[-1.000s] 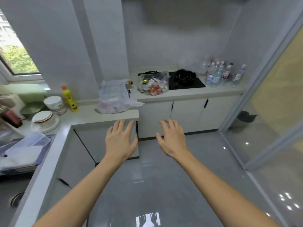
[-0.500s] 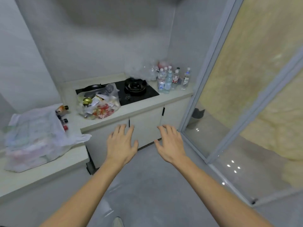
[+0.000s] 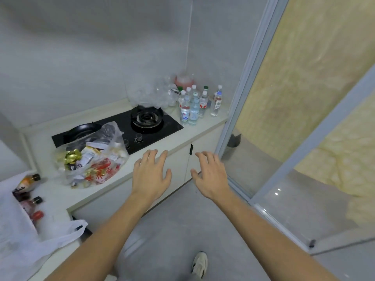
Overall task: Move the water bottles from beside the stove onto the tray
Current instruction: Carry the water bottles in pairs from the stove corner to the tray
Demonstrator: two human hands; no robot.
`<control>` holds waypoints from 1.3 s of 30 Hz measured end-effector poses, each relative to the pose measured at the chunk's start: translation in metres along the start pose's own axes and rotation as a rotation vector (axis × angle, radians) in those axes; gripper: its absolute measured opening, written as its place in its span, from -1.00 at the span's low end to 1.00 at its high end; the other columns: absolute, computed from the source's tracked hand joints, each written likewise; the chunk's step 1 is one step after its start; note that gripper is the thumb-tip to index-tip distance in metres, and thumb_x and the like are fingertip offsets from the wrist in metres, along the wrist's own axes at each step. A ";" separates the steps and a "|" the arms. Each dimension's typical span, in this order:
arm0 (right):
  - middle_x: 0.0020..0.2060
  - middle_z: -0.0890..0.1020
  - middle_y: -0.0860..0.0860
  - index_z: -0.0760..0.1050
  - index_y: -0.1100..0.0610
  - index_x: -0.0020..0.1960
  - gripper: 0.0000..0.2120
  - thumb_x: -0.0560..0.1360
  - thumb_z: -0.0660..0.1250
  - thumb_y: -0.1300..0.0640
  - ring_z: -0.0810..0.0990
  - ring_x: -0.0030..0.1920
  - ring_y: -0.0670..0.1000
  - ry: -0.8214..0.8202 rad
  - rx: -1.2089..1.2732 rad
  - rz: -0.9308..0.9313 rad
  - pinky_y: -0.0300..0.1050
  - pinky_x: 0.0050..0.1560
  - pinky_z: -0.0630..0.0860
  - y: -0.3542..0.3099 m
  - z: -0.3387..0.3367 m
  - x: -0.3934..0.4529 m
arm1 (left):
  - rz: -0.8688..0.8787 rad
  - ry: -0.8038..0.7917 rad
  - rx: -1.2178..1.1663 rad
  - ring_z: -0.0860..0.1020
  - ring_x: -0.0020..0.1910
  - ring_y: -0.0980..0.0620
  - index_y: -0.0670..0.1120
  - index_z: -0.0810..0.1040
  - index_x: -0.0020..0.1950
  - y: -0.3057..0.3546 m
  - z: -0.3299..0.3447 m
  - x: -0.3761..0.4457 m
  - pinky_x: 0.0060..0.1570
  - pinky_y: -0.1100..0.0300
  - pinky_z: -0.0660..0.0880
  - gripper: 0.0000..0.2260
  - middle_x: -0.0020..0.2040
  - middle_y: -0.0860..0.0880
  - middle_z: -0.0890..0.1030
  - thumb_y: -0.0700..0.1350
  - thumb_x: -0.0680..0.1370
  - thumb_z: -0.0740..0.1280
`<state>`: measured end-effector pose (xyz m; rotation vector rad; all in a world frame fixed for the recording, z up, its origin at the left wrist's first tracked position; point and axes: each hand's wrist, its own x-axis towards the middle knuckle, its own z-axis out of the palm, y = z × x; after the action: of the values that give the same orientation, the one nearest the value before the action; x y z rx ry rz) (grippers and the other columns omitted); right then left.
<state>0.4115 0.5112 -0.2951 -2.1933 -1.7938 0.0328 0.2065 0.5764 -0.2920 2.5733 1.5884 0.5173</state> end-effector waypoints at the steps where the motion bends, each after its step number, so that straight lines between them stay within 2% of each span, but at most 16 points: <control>1: 0.43 0.47 0.07 0.36 0.08 0.54 -0.45 0.61 0.23 -0.11 0.41 0.43 0.14 -0.002 0.008 0.009 0.09 0.35 0.41 0.007 0.005 0.013 | 0.013 -0.009 -0.002 0.45 0.45 -0.17 -0.02 0.45 0.53 0.002 0.007 0.014 0.29 -0.16 0.47 -0.46 0.44 -0.14 0.51 0.11 0.57 0.26; 7: 0.46 0.43 0.06 0.32 0.07 0.56 -0.43 0.62 0.22 -0.14 0.39 0.44 0.14 -0.031 0.092 0.018 0.09 0.40 0.42 0.055 0.044 0.112 | 0.102 -0.054 0.063 0.45 0.45 -0.12 0.01 0.43 0.56 0.015 0.053 0.118 0.24 -0.07 0.50 -0.46 0.44 -0.08 0.52 0.12 0.58 0.23; 11: 0.52 0.38 0.05 0.28 0.04 0.59 -0.41 0.62 0.27 -0.11 0.34 0.49 0.12 -0.082 0.148 -0.005 0.07 0.43 0.39 0.085 0.056 0.185 | 0.053 -0.093 0.087 0.45 0.45 -0.14 0.02 0.41 0.57 0.021 0.076 0.191 0.20 -0.10 0.53 -0.46 0.45 -0.10 0.51 0.08 0.59 0.33; 16: 0.50 0.39 0.07 0.30 0.05 0.58 -0.41 0.60 0.30 -0.06 0.36 0.47 0.15 -0.091 0.149 -0.045 0.12 0.39 0.44 0.133 0.054 0.271 | -0.008 -0.087 0.096 0.44 0.47 -0.15 0.01 0.37 0.61 0.036 0.099 0.277 0.24 -0.12 0.51 -0.44 0.49 -0.12 0.48 0.09 0.61 0.30; 21: 0.50 0.38 0.07 0.30 0.06 0.57 -0.40 0.58 0.33 -0.05 0.36 0.45 0.17 -0.142 0.180 -0.035 0.13 0.36 0.44 0.160 0.063 0.338 | -0.018 -0.114 0.062 0.46 0.45 -0.15 0.00 0.39 0.60 0.057 0.131 0.328 0.20 -0.12 0.53 -0.45 0.48 -0.13 0.50 0.09 0.61 0.31; 26: 0.46 0.39 0.07 0.27 0.08 0.57 -0.39 0.58 0.36 0.00 0.40 0.39 0.18 -0.184 0.213 -0.017 0.13 0.34 0.47 0.175 0.081 0.398 | -0.063 -0.158 0.007 0.53 0.35 -0.18 0.00 0.38 0.58 0.048 0.159 0.386 0.13 -0.11 0.57 -0.43 0.42 -0.11 0.52 0.12 0.57 0.21; 31: 0.44 0.40 0.08 0.26 0.11 0.57 -0.35 0.57 0.43 0.03 0.41 0.37 0.19 -0.202 0.221 0.008 0.14 0.29 0.52 0.195 0.098 0.471 | -0.151 -0.146 -0.161 0.52 0.29 -0.20 -0.01 0.29 0.60 0.029 0.194 0.464 0.05 -0.13 0.58 -0.41 0.33 -0.11 0.51 0.04 0.60 0.37; 35: 0.52 0.34 0.10 0.24 0.14 0.60 -0.31 0.57 0.46 0.05 0.36 0.43 0.22 -0.254 0.253 0.018 0.09 0.42 0.37 0.207 0.112 0.527 | -0.248 -0.160 -0.291 0.50 0.33 -0.17 0.04 0.28 0.59 0.018 0.218 0.527 0.03 -0.09 0.56 -0.40 0.36 -0.10 0.50 0.04 0.59 0.40; 39: 0.50 0.40 0.12 0.27 0.13 0.58 -0.30 0.55 0.49 0.05 0.36 0.47 0.22 -0.352 0.310 0.029 0.08 0.48 0.31 0.215 0.131 0.568 | -0.285 -0.173 -0.402 0.55 0.28 -0.16 0.06 0.35 0.54 0.004 0.232 0.566 0.07 -0.07 0.52 -0.40 0.35 -0.05 0.52 0.03 0.54 0.47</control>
<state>0.7128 1.0493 -0.3748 -2.0808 -1.7804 0.6948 0.5145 1.0984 -0.3707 2.0049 1.5666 0.5080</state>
